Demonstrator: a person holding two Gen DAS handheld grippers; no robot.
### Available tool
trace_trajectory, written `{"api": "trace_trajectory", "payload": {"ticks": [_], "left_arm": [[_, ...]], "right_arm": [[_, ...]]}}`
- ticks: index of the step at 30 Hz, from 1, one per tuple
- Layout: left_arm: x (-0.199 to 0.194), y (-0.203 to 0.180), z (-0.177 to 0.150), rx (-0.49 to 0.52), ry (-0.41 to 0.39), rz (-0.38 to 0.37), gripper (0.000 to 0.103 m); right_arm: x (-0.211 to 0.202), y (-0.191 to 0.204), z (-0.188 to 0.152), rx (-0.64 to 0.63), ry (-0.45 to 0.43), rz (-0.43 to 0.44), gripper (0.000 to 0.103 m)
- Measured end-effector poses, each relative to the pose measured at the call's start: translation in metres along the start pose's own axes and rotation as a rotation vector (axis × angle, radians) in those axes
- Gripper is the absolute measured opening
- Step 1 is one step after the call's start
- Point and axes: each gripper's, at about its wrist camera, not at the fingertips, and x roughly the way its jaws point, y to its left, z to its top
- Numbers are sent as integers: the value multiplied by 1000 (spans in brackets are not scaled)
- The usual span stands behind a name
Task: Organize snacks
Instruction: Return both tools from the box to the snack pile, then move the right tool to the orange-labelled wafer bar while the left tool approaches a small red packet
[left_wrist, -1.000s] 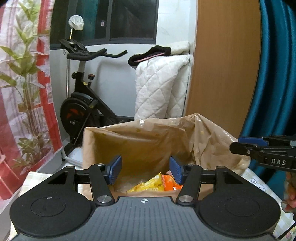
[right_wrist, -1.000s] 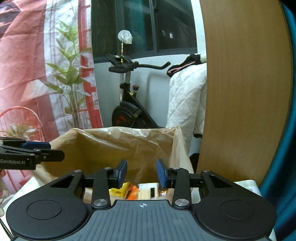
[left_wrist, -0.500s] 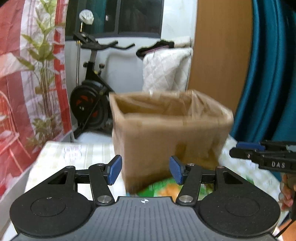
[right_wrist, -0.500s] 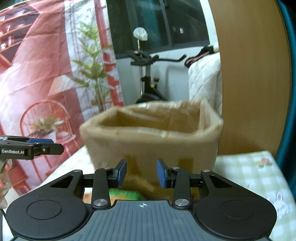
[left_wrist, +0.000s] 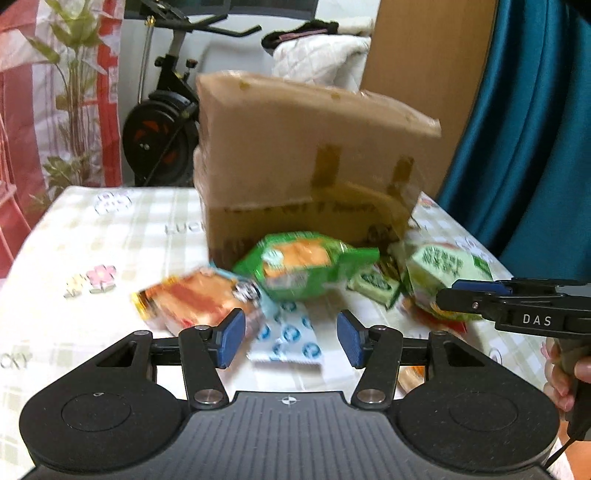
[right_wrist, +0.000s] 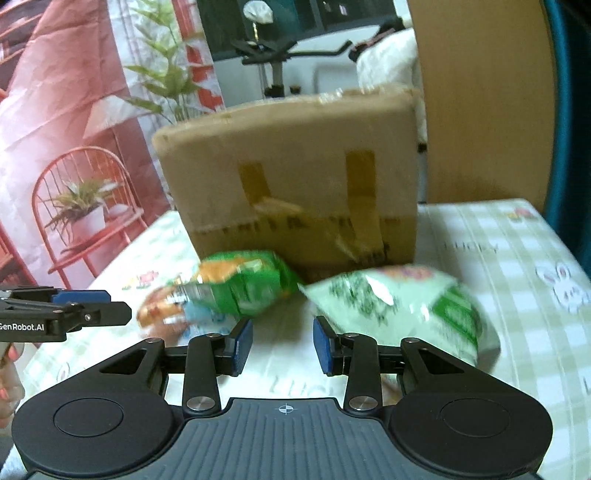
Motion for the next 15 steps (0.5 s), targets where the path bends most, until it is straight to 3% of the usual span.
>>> {"api": "trace_trajectory", "payload": {"ticks": [4, 8, 15], "left_arm": [[5, -6, -16, 19, 26, -15, 56], [10, -6, -36, 16, 62, -21, 55], [17, -2, -47, 8, 89, -15, 54]], "right_arm": [[0, -5, -17, 28, 30, -5, 35], [2, -11, -40, 66, 90, -15, 49], [8, -25, -59, 158, 150, -27, 52]]}}
